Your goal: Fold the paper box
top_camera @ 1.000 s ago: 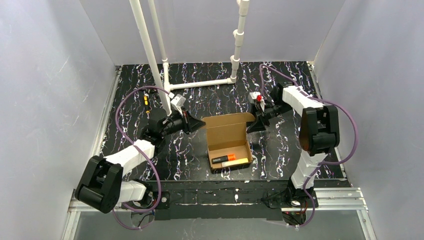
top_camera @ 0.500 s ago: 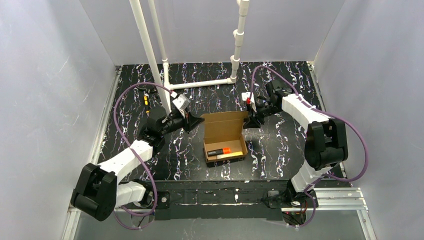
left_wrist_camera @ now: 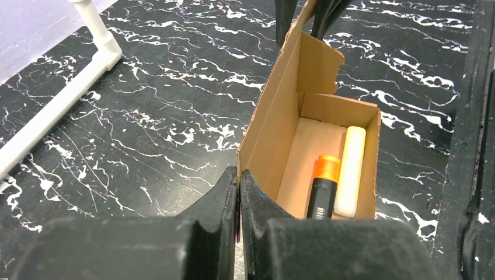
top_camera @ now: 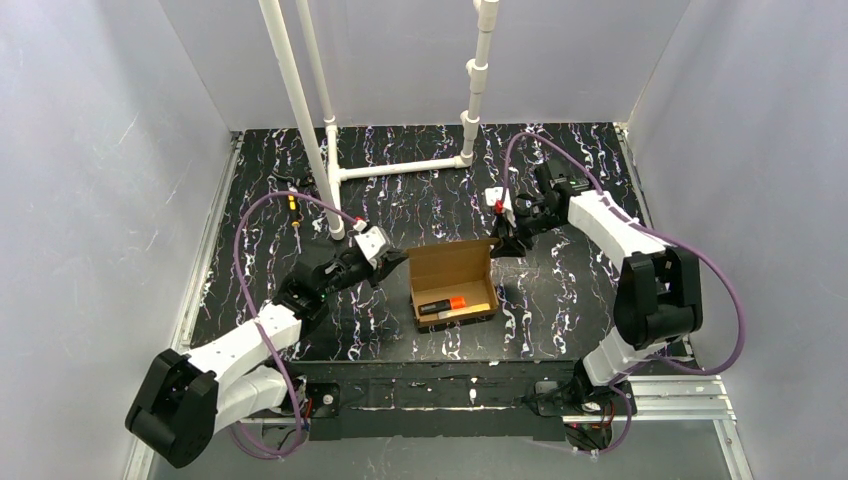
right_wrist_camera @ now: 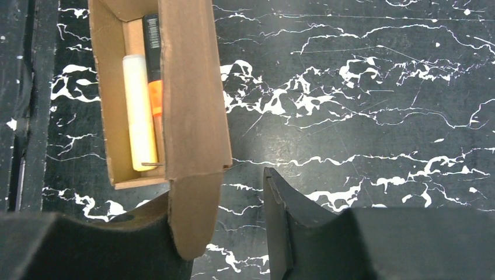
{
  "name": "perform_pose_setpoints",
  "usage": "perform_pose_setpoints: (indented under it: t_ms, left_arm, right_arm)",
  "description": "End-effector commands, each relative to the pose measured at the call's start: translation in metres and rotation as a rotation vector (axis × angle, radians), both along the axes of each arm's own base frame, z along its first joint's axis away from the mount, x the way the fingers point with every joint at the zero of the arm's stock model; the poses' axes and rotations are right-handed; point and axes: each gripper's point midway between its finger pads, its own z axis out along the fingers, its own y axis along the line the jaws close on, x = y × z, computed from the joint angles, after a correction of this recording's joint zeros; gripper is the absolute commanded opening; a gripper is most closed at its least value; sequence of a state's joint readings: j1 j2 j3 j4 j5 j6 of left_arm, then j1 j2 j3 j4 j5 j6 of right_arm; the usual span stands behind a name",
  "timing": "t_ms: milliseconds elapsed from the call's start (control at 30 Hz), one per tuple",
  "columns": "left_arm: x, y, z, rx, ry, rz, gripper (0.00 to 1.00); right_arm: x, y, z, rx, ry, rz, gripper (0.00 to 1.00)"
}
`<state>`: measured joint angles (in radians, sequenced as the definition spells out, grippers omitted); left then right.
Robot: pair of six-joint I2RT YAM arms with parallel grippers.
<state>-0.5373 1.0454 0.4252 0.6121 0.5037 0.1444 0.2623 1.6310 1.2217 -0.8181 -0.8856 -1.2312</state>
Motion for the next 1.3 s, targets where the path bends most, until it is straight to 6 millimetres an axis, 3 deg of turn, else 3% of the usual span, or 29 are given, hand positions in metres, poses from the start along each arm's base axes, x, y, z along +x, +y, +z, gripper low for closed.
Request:
perform_pose_setpoints:
  t_ms: [0,600,867,1100,1267]
  left_arm:
    - [-0.006,0.005,-0.014,0.071,-0.053,0.007,0.00]
    - [-0.022,-0.010,-0.020,0.048,0.060,0.014,0.00]
    - [-0.027,-0.013,-0.032,0.070,0.087,0.047,0.00]
    - [-0.028,-0.015,-0.028,0.025,0.150,0.081,0.00]
    - [-0.031,-0.016,-0.029,-0.016,0.228,0.097,0.08]
  right_arm:
    - [-0.017,0.000,0.013,0.023,-0.031,0.032,0.46]
    - [-0.040,-0.005,-0.008,-0.093,-0.083,0.071,0.46]
    - [-0.048,-0.014,-0.012,-0.137,-0.115,0.078,0.46]
    - [-0.052,-0.017,-0.012,-0.157,-0.120,0.081,0.46]
    - [-0.053,-0.018,-0.013,-0.175,-0.132,0.085,0.46]
